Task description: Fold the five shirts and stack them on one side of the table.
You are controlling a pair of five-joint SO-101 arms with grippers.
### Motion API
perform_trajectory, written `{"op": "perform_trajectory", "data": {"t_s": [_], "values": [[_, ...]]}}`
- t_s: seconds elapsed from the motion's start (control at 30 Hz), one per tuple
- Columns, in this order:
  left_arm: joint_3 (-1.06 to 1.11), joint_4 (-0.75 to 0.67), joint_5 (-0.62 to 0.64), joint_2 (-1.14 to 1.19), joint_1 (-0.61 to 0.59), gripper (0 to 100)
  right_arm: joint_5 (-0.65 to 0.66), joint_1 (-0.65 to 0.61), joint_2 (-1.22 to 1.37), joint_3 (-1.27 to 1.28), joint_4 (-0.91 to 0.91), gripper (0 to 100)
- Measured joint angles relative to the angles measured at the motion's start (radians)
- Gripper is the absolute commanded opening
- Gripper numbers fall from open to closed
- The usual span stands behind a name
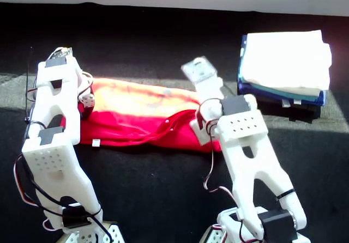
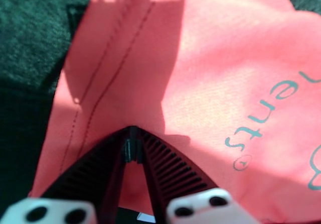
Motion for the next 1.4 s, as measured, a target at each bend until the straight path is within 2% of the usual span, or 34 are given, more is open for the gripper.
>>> {"op": "perform_trajectory", "data": {"t_s": [0.23, 0.5, 1.0, 1.23, 1.3, 1.4], "values": [[0.0, 0.0, 0.0, 0.0, 0.0, 1, 0.118, 0.055, 0.0, 0.219, -0.207, 0.8], [0.0, 0.0, 0.0, 0.0, 0.0, 1, 0.126, 0.183, 0.0, 0.25, -0.31, 0.7], [0.0, 0.0, 0.0, 0.0, 0.0, 1, 0.13, 0.204, -0.005, 0.348, -0.307, 0.7], [0.0, 0.0, 0.0, 0.0, 0.0, 1, 0.13, 0.224, -0.126, 0.235, -0.187, 0.7], [0.0, 0.0, 0.0, 0.0, 0.0, 1, 0.13, 0.204, -0.178, 0.161, -0.126, 0.7], [0.0, 0.0, 0.0, 0.0, 0.0, 1, 0.13, 0.107, -0.226, 0.101, -0.048, 0.7]]}}
